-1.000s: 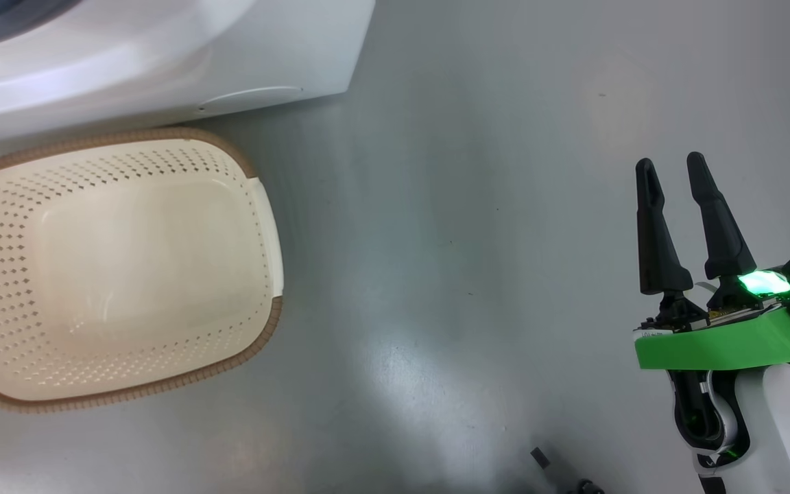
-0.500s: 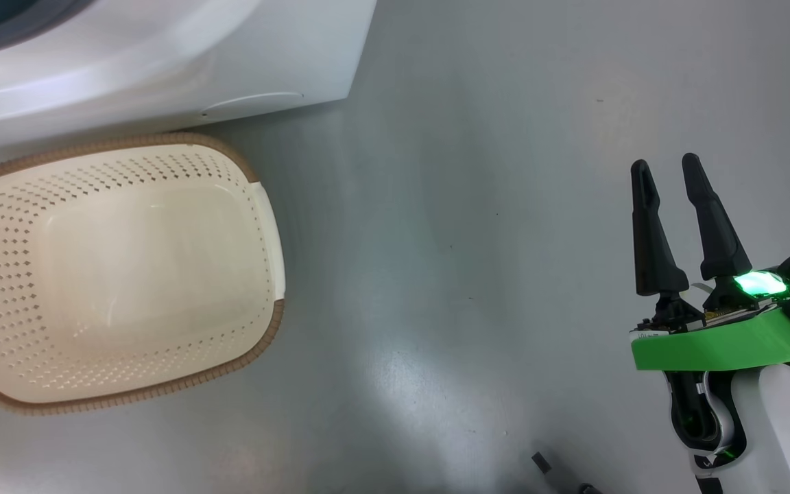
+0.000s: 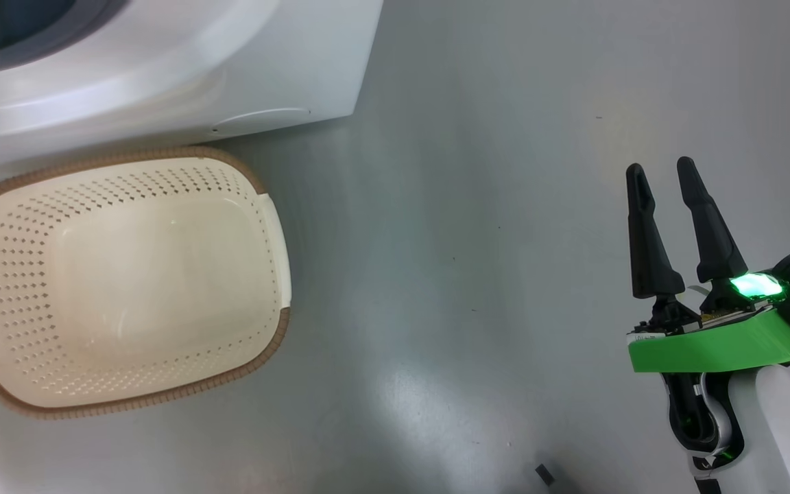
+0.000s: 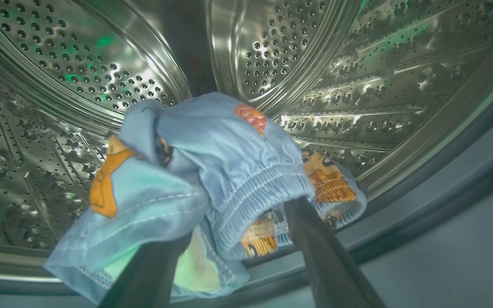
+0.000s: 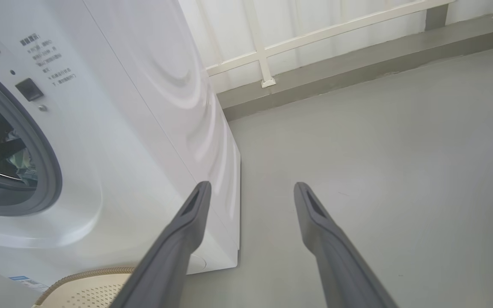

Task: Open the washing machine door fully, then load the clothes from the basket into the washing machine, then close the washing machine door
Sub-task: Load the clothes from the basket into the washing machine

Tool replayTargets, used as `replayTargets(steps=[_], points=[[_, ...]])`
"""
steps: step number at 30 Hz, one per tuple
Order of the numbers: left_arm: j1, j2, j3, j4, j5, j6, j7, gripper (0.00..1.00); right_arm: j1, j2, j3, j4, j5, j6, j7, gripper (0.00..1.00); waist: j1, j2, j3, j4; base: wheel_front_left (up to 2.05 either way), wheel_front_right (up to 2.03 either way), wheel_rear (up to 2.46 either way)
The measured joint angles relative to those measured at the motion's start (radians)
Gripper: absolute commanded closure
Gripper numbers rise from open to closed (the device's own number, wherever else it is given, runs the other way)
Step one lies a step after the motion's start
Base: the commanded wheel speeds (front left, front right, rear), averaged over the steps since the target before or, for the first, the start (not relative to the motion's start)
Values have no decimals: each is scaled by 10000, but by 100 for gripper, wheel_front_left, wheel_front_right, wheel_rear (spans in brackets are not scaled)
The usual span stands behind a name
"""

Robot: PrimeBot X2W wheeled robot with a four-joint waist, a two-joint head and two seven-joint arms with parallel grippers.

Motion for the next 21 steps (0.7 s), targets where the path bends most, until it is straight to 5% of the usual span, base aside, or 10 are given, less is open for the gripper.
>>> replayTargets(steps=[12,21], points=[[1062,-174,157,-332,-1335,0,-784,0,69,-198,-82,29,0,0,0,0,0,0,-500,155,0,0,0],[3148,-81,1381,-2847,-1592,0,-823,0,141,-445,-163,138,0,0,0,0,0,0,-1151,247,0,0,0]])
